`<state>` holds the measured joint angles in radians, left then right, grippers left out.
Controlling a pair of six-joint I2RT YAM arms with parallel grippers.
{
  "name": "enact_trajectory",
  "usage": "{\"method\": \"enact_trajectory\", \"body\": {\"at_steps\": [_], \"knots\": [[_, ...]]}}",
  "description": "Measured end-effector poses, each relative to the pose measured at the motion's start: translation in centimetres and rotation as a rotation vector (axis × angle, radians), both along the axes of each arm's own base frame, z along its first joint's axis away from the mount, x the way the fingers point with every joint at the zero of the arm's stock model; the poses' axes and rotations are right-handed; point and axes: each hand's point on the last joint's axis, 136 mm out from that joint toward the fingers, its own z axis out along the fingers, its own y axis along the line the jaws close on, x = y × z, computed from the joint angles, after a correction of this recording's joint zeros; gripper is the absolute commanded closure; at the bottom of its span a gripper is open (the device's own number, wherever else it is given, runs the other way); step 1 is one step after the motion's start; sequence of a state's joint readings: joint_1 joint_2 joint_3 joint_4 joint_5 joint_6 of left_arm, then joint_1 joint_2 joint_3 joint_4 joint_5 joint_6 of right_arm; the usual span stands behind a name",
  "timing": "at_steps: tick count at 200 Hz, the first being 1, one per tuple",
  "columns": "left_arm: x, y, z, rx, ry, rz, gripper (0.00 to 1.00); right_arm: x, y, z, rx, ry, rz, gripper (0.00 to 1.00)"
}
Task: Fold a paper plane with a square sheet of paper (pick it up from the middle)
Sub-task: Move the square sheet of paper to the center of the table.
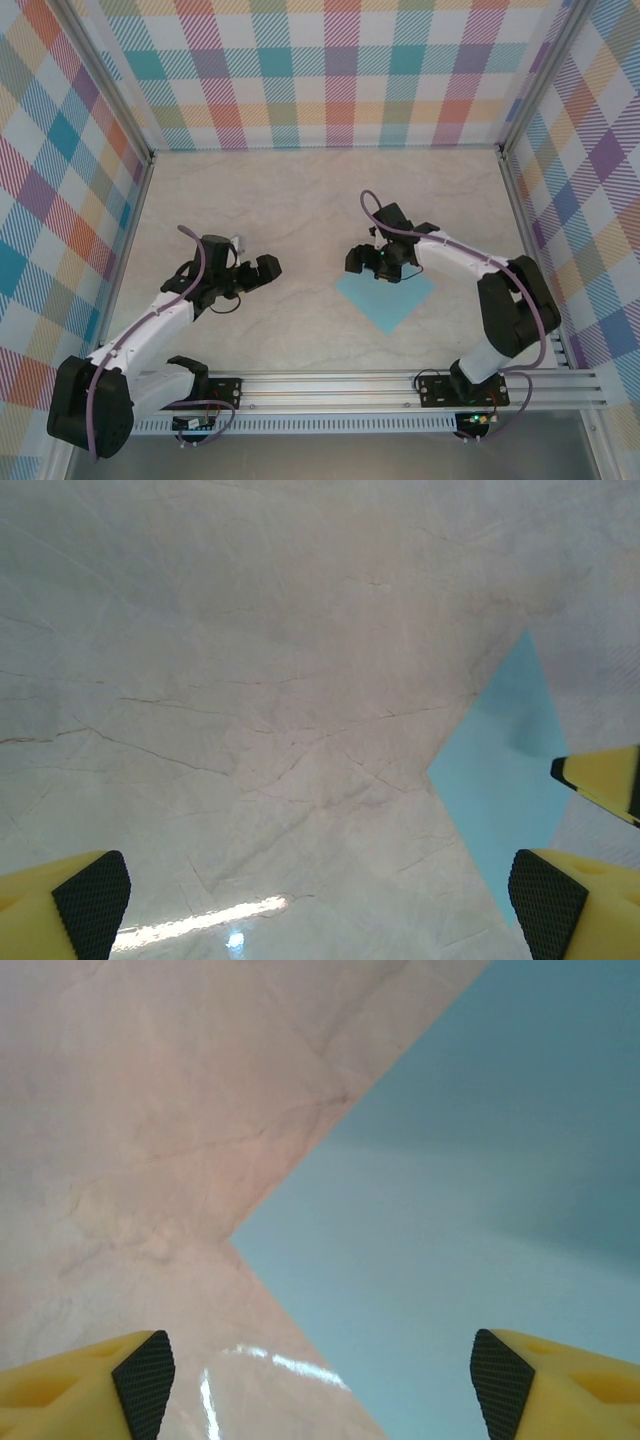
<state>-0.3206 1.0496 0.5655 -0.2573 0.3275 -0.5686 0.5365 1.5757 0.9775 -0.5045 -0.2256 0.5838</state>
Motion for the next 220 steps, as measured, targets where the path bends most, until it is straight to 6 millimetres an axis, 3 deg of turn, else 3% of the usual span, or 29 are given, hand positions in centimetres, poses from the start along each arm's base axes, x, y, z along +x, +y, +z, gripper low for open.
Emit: {"method": "enact_trajectory", "body": {"at_steps": [50,85,146,182,202,220], "knots": [[0.2,0.4,0.1,0.016,-0.012,0.017,0.0,-6.6,-0.9,-3.4,-0.055,0.152,0.098,0.22],[0.2,0.4,0.0,0.017,-0.011,0.018,0.0,-7.6,-0.1,-4.6,-0.061,0.203,0.122,0.22],[0.2,0.5,0.0,0.022,-0.012,0.022,0.0,-5.1,5.4,-4.1,0.04,0.229,0.088,0.23],[0.1,0.5,0.0,0.023,-0.009,0.021,0.0,-2.3,8.8,-3.5,0.055,0.17,0.1,0.23],[-0.1,0.4,0.2,0.019,-0.013,0.017,0.0,-1.0,8.8,-2.7,0.005,0.092,0.107,0.2],[-0.2,0.0,0.4,0.009,-0.018,0.005,0.0,-0.5,6.8,-2.0,-0.109,0.03,0.084,0.14]]}}
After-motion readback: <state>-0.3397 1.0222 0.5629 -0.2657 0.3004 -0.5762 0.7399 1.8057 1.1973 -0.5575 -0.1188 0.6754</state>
